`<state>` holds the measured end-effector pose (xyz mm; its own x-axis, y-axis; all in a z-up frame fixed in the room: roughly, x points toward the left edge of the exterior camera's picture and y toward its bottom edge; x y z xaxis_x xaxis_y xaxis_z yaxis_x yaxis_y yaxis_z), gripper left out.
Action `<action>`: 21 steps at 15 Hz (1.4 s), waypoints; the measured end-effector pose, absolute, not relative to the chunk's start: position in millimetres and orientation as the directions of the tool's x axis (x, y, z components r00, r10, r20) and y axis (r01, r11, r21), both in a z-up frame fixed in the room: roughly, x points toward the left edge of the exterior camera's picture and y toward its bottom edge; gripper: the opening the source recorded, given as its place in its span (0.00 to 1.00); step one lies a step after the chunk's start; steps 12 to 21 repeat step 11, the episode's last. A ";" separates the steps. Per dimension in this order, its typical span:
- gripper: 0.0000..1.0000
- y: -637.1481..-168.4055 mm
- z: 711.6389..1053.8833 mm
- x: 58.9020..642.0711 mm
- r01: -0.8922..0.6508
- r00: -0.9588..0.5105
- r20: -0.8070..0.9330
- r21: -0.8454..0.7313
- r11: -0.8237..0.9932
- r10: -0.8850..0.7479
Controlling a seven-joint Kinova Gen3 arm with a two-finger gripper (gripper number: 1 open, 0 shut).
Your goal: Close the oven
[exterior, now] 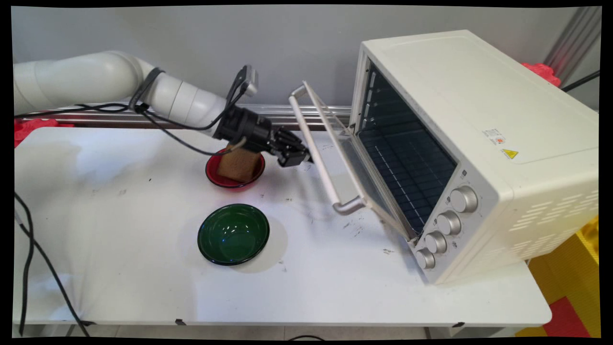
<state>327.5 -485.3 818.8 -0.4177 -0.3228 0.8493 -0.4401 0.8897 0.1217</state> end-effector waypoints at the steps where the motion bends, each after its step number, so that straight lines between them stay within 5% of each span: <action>1: 0.00 -490.2 822.6 322.3 -0.438 -0.408 0.857 0.118 0.891 -0.314; 21: 0.00 -515.8 840.8 296.6 -0.434 -0.357 0.893 0.101 0.895 -0.273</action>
